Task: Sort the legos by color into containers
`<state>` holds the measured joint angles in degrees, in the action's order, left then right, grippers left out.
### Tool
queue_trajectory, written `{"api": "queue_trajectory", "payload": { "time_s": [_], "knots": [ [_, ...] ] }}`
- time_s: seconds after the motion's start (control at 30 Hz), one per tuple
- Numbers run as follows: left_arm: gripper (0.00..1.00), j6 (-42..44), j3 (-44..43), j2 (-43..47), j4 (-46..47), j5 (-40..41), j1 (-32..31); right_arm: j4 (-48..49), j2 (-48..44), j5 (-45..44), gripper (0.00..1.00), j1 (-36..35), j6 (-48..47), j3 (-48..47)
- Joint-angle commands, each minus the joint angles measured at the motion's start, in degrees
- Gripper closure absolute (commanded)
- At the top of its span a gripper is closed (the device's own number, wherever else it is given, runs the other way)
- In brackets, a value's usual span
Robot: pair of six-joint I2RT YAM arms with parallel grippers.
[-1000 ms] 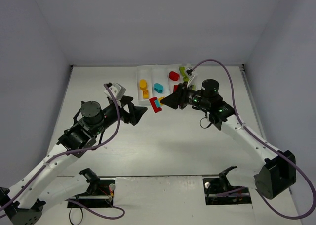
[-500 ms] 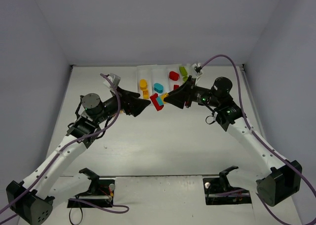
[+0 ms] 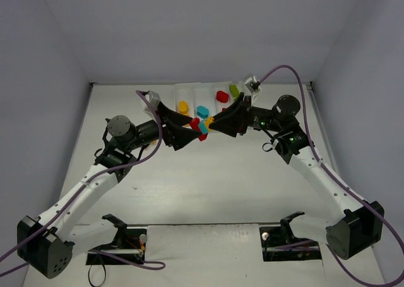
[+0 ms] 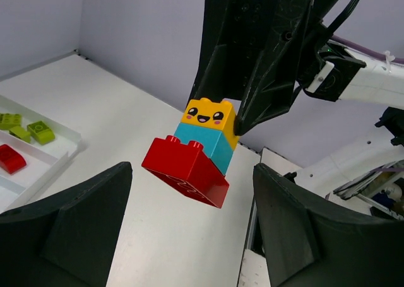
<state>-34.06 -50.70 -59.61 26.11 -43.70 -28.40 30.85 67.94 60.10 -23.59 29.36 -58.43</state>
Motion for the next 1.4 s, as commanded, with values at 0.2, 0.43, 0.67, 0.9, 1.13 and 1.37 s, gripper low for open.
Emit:
{"api": "queue_trajectory", "payload": {
  "time_s": [0.2, 0.43, 0.67, 0.9, 1.13, 1.37],
  "knots": [
    [0.30, -1.09, -4.32, -3.05, 7.73, -5.95, 0.37, 9.22, 0.52, 3.89, 1.00, 0.39, 2.36, -3.09],
    [0.33, -3.63, -4.15, -4.11, 11.50, -6.66, 0.37, 11.16, 1.31, 4.24, 1.00, 0.39, 3.68, -2.56],
    [0.49, -6.62, -4.50, -5.68, 14.76, -8.41, 0.28, 12.56, 1.67, 4.33, 1.00, 0.39, 4.12, -1.77],
    [0.70, -7.68, -4.76, -6.65, 14.76, -9.56, 0.28, 13.01, 2.11, 4.33, 1.00, 0.39, 3.95, -1.86],
    [1.00, -5.32, -5.11, -5.34, 8.89, -8.16, 0.45, 4.42, 1.93, 2.40, 1.00, 0.65, -3.16, -2.65],
    [1.00, -4.25, -3.45, -4.37, 6.94, -7.27, 1.24, 1.14, 0.70, 1.43, 1.00, 3.81, -6.51, -2.12]
  ]
}}
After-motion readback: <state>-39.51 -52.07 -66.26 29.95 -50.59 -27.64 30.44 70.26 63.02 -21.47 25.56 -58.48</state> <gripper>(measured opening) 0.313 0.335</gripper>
